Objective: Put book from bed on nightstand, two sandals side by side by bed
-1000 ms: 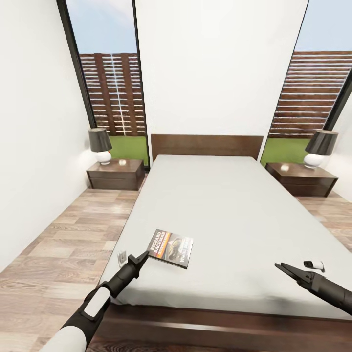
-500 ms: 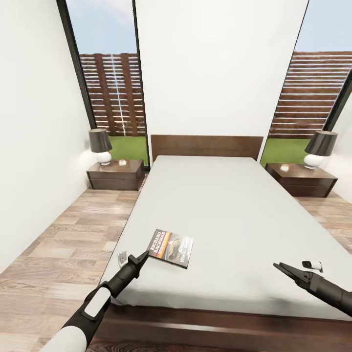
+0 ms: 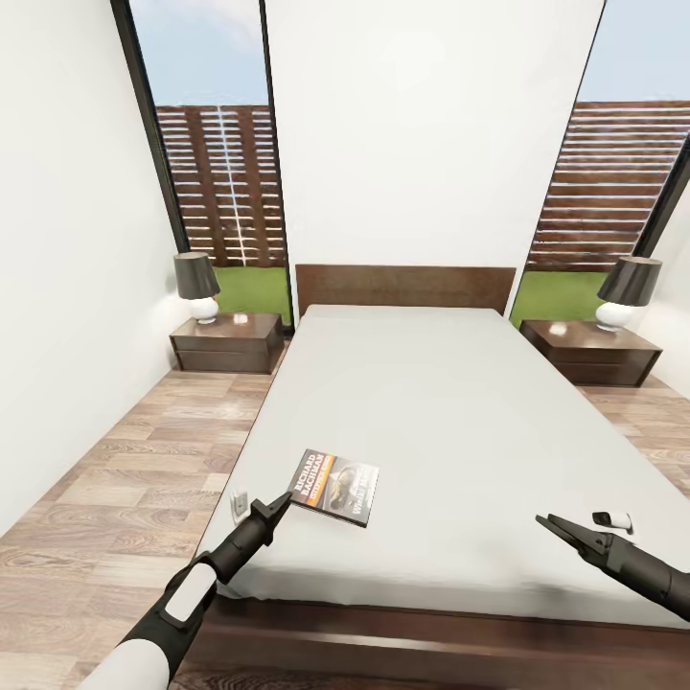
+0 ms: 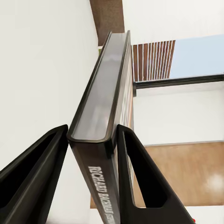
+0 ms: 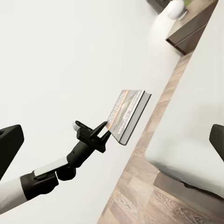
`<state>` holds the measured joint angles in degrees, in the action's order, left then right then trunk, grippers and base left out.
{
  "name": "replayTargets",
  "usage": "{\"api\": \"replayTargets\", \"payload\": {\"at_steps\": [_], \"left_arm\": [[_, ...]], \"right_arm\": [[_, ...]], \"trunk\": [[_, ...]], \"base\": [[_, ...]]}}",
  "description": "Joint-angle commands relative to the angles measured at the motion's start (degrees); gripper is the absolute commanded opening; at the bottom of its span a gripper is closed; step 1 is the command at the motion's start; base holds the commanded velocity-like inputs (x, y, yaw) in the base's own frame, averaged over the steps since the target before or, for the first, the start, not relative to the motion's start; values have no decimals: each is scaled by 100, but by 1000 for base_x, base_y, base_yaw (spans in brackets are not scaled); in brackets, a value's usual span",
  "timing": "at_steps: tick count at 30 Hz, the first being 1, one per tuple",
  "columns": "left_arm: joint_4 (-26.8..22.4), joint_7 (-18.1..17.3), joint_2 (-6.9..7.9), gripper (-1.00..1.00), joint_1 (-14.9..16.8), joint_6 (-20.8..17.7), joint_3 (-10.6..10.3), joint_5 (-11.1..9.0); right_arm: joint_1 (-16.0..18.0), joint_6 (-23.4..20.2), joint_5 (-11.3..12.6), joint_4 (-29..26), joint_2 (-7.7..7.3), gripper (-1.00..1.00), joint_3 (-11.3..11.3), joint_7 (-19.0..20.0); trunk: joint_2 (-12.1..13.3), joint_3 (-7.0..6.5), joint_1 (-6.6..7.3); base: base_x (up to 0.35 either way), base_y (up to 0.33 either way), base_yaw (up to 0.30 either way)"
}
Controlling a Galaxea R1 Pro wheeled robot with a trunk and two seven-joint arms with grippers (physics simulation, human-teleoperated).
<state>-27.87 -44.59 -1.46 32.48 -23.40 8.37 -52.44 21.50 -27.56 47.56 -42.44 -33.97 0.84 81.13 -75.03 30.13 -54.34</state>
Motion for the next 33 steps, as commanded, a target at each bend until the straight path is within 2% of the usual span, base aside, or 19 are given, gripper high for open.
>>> {"api": "replayTargets", "payload": {"at_steps": [1,15,33], "left_arm": [[1,-12,-4,-100,4,-52,25,-21],[4,-7,-2,-100,4,-59,25,-13],[10,-5,-4,-100,4,-59,25,-12]], "right_arm": [[3,-56,20,4,-2,100,-2,10],[3,73,46,185,5,100,14,8],[3,75,60,271,5,100,22,8]], "trunk": [[-3,6,0],[-3,6,0],[-3,6,0]], "base": [[0,21,0],[-79,154,0],[-137,254,0]]}}
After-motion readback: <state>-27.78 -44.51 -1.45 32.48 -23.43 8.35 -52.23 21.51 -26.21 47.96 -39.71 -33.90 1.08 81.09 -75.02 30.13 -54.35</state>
